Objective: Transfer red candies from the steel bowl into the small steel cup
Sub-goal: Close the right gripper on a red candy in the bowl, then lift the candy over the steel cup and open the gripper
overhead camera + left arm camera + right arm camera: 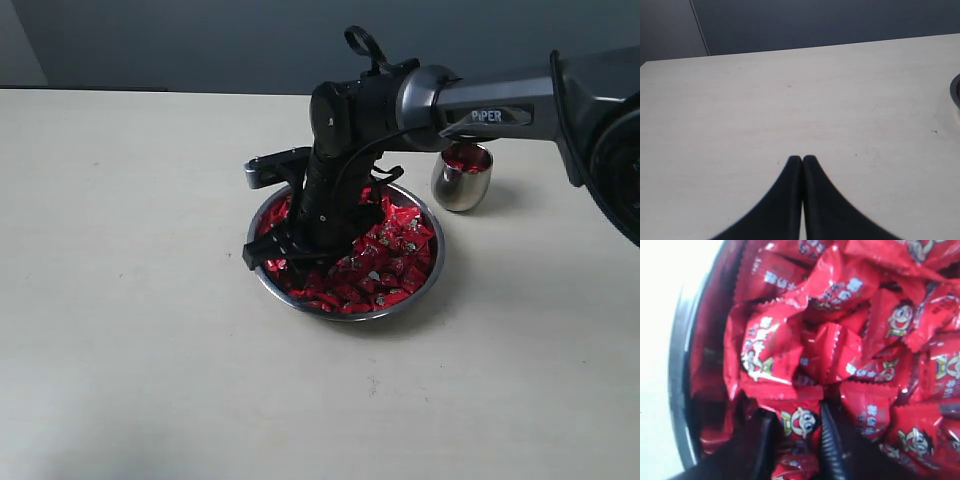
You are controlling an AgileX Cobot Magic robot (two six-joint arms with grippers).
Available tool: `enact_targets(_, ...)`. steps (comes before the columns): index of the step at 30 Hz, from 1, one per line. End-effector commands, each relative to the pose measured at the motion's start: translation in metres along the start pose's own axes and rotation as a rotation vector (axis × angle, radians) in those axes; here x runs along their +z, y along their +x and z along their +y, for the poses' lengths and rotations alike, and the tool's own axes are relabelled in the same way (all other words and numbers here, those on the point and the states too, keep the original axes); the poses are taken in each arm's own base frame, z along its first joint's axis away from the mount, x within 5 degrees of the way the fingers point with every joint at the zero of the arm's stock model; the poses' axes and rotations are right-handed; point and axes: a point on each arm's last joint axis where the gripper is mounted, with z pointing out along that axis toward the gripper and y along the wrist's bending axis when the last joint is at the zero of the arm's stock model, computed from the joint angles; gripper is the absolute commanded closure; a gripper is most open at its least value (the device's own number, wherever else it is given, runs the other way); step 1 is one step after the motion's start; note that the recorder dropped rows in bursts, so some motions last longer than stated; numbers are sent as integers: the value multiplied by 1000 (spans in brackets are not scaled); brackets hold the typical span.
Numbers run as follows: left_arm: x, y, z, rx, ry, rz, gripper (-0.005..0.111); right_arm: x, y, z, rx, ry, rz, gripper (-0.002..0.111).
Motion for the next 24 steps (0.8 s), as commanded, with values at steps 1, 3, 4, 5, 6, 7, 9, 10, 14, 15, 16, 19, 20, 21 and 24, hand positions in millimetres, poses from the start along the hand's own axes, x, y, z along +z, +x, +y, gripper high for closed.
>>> enact_targets(1,-1,-4,0,-3,-1,-21,106,-9,-7,2,-19,6,-22,93)
enact_targets(3,-1,-4,0,-3,-1,-21,106,-12,-9,3,-25,8,-23,95)
enact_targets(4,-1,-4,0,-3,-1,-21,106,-14,-11,3,-29,11,-26,95)
enact_targets(5,-1,-4,0,-3,-1,-21,106,-15,-12,3,-33,15,-30,95)
enact_targets(6,-1,-4,0,-3,-1,-21,106,-16,-12,3,-37,19,-33,95)
enact_targets(7,-1,-4,0,-3,-1,-21,106,-16,-12,3,-38,20,-32,95)
enact_targets(9,-1,-4,0,-3,-1,-21,106,-16,-12,3,-42,26,-30,95)
enact_targets(10,-1,-4,0,-3,-1,-21,106,-16,-12,2,-46,30,-28,95)
enact_targets(14,-1,-4,0,-3,-1,-21,106,-16,-8,-1,-68,62,16,95)
enact_targets(15,-1,-4,0,-3,-1,-21,106,-17,-6,-2,-77,75,38,95)
enact_targets(16,-1,-4,0,-3,-1,-21,106,-17,-6,-3,-82,83,44,95)
enact_targets(19,-1,-4,0,-3,-1,-21,106,-17,-4,-4,-72,98,58,95)
enact_targets(20,-1,-4,0,-3,-1,-21,106,-17,-4,-4,-72,98,60,95)
enact_targets(21,-1,-4,0,-3,-1,-21,106,-17,-4,-4,-72,98,62,95)
enact_targets(24,-1,-4,0,-3,-1,-21,106,-19,-4,-4,-72,98,63,95)
